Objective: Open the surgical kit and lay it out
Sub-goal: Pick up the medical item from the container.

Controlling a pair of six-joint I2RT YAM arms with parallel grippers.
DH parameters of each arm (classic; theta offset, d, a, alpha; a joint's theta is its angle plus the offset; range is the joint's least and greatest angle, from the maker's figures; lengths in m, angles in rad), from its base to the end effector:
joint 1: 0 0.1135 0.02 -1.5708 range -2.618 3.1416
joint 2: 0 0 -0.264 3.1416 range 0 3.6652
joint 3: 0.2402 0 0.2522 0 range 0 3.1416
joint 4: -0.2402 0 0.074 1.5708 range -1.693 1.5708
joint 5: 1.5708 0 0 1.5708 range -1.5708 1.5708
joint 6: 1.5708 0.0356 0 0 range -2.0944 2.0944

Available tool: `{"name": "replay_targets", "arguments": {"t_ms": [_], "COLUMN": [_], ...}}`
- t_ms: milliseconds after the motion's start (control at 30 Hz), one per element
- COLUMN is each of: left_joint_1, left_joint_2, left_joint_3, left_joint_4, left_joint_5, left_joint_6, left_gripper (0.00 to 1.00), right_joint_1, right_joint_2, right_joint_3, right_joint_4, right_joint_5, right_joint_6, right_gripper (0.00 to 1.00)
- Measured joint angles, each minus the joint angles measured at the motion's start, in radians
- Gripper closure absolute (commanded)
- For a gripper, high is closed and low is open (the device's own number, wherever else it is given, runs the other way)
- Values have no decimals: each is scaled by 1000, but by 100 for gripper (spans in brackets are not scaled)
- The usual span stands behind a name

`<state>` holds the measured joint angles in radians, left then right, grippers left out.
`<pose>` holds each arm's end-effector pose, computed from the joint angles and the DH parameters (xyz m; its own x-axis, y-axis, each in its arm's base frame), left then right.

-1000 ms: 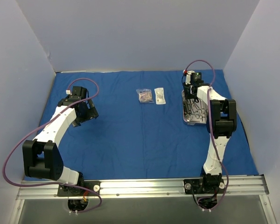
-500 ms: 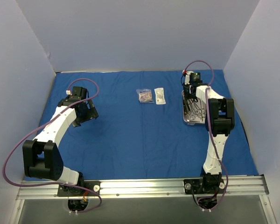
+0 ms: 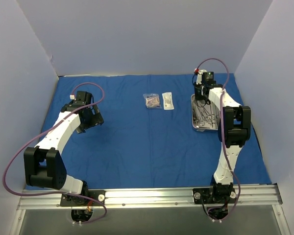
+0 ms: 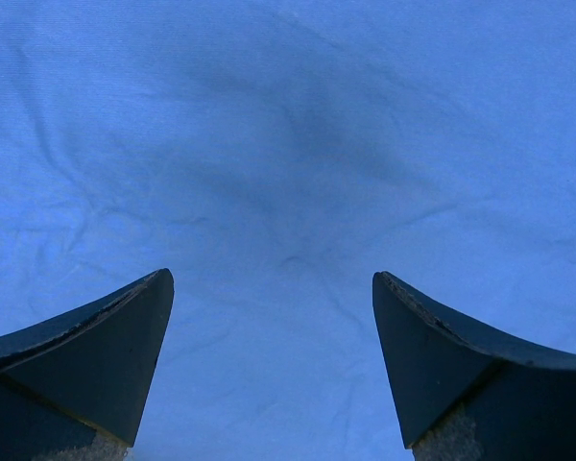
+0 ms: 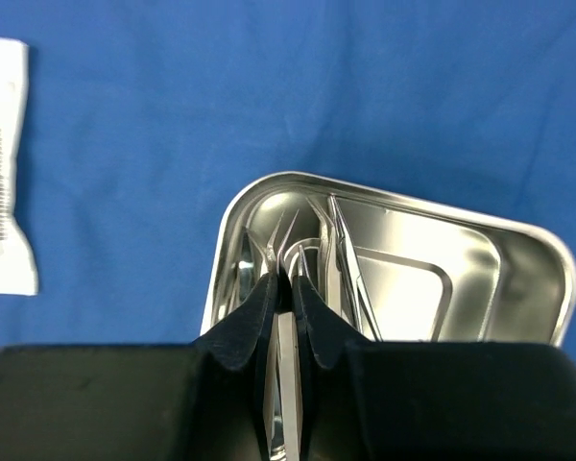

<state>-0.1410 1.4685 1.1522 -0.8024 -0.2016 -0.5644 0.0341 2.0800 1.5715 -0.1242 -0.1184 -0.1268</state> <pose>0.2902 -0.0340 0.2590 -0.7798 -0.4186 -0.4654 -0.4332 0.8976 -0.0815 0.4796 0.0206 0.2125 -0.5699 -0.1451 -0.8088 -0.2027 0.9787 -0.0327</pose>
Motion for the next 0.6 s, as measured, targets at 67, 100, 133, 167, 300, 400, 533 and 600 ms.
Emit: {"name": "replay_targets", "arguments": {"t_ms": [67,100,133,167,300,400,533,600], "left_joint_1": [-2,-2,-2,-3,-3,-6,-21,-40], "left_joint_2": [0,0,0,0,0,0,0,0], "left_joint_3": [0,0,0,0,0,0,0,0], "left_joint_4": [0,0,0,1,3,5,5,5], "left_joint_5": [1,1,2,2,6,13,23,28], "left_joint_6": [0,0,0,0,0,0,0,-3], "left_gripper": [6,6,6,6,6,6,6,6], "right_joint_1": [-2,-3,-4,-6,-13,-14,-9,3], "right_joint_2": [-22,-30,-37,-42,-47,-56,-108,-157], "right_joint_3": [0,0,0,0,-1,-26,-98,-138], "right_joint_4": [-1,-1,-1,-2,-19,-20,-15,-12], "right_joint_5": [-10,-16,-21,-27,-36,-36,-35,-19], "right_joint_6": [12,21,27,34,66,109,202,262], "right_gripper": [100,100,100,100,100,100,100,100]}}
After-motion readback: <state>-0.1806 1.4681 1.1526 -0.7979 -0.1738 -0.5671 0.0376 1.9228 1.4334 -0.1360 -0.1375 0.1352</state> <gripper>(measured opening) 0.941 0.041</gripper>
